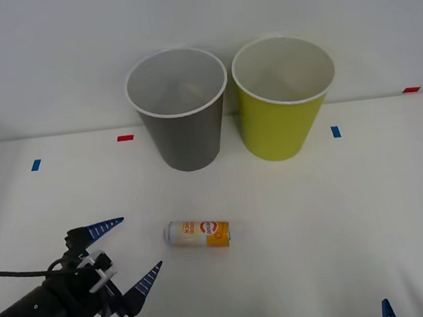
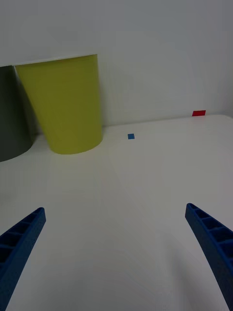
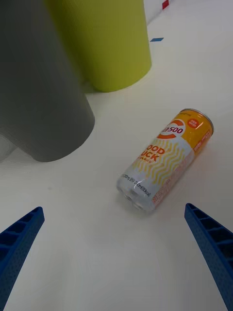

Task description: Put cans in the gray bin and PET bottles in the light green bin.

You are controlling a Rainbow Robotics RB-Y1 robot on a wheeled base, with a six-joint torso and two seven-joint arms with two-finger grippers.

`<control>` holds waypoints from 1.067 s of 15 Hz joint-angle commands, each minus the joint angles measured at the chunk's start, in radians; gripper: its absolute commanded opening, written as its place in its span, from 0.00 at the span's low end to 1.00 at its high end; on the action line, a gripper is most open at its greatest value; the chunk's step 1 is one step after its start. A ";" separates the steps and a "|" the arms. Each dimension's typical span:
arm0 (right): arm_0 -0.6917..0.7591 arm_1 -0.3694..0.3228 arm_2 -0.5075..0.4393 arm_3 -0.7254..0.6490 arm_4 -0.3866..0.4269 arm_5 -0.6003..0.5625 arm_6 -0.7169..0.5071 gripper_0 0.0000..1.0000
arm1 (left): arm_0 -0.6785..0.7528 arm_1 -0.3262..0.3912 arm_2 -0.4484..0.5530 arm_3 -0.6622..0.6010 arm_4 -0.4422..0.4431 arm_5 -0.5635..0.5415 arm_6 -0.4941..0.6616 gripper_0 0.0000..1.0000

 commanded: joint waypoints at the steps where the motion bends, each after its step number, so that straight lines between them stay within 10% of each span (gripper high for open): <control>1: 0.000 0.000 0.000 0.000 0.000 0.000 0.000 1.00 | -0.126 0.028 -0.054 -0.070 -0.003 0.210 -0.002 1.00; 10: 0.000 0.000 0.000 0.000 0.000 0.000 0.000 1.00 | -0.383 0.021 -0.135 -0.274 0.122 0.845 -0.244 1.00; 16: 0.000 0.000 0.000 0.000 0.000 0.000 0.000 1.00 | -0.516 -0.140 -0.135 -0.288 0.230 1.174 -0.535 1.00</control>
